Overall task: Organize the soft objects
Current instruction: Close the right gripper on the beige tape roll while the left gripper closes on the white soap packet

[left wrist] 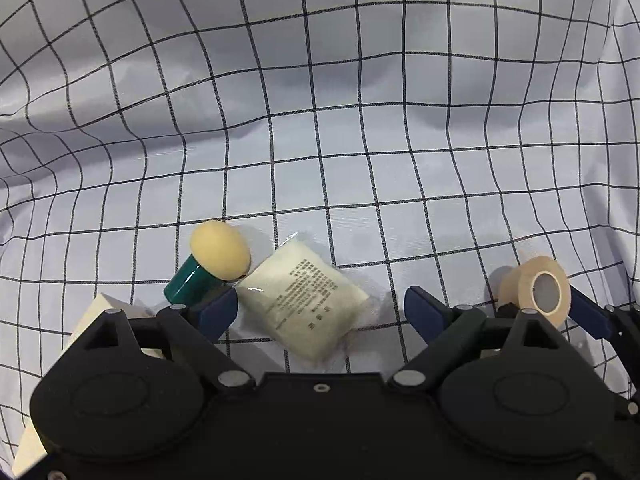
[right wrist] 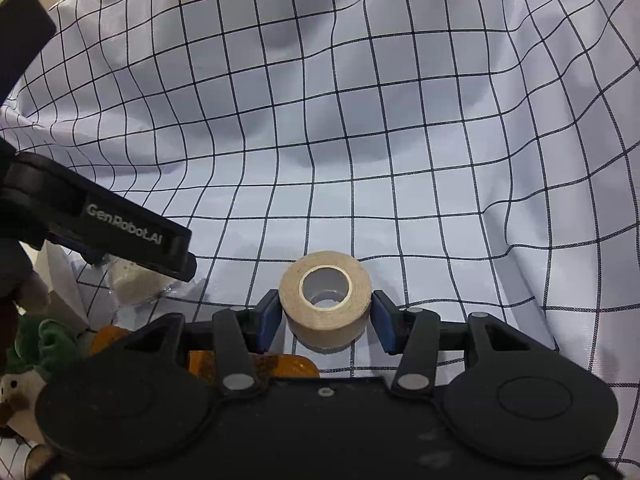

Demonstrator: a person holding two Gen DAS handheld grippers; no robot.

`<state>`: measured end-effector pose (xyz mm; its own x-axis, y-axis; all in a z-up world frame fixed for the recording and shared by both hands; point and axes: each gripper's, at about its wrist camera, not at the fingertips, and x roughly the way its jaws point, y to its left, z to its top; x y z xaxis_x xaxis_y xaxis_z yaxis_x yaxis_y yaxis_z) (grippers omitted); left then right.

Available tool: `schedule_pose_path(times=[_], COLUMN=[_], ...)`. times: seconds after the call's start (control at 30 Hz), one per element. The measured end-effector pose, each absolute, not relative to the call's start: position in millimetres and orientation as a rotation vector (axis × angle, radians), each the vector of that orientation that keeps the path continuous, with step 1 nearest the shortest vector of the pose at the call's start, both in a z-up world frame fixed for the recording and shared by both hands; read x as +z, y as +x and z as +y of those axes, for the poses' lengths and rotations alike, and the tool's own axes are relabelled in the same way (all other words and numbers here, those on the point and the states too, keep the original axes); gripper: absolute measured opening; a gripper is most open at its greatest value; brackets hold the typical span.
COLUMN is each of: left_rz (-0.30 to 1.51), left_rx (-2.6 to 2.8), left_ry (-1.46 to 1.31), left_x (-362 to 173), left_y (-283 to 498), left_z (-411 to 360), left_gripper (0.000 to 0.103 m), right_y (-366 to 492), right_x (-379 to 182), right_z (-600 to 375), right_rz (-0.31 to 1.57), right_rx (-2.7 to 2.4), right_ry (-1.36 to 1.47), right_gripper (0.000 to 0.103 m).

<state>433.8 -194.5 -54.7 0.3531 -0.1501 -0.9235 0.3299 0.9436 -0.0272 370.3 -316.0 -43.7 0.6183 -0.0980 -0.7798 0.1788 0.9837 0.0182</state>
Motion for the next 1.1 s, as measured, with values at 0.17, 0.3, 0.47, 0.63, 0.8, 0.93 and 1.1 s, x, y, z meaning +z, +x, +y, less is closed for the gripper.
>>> schedule_pose_path(times=[0.17, 0.3, 0.47, 0.63, 0.8, 0.93, 1.1], left_rz=[1.179, 1.178, 1.162, 1.147, 1.141, 1.130, 1.111], left_rx=[-0.296, -0.288, -0.292, -0.321, -0.369, -0.406, -0.467], left_ry=[0.166, 0.174, 0.169, 0.167, 0.159, 0.157, 0.160], left_x=[-60.5, -63.4, -62.4, -55.8, -48.3, -40.7, -30.5], left_y=[439.8, 440.8, 441.9, 438.4, 431.8, 424.2, 413.1], left_z=[-195.1, -193.4, -190.7, -194.4, -204.8, -217.9, -239.0], left_gripper=[0.085, 0.081, 0.068, 0.058, 0.055, 0.055, 0.055], right_y=[366.5, 364.7, 361.6, 355.8, 346.8, 331.5, 311.5], right_x=[-41.3, -38.8, -36.4, -33.6, -28.8, -22.0, -15.3], right_z=[-315.8, -316.5, -316.2, -318.0, -322.3, -328.8, -339.9], right_rz=[0.888, 0.883, 0.881, 0.875, 0.872, 0.858, 0.853], right_rx=[-0.158, -0.159, -0.159, -0.175, -0.228, -0.276, -0.328], right_ry=[0.099, 0.099, 0.101, 0.109, 0.102, 0.096, 0.116], right_gripper=[0.048, 0.048, 0.048, 0.048, 0.048, 0.048, 0.048])
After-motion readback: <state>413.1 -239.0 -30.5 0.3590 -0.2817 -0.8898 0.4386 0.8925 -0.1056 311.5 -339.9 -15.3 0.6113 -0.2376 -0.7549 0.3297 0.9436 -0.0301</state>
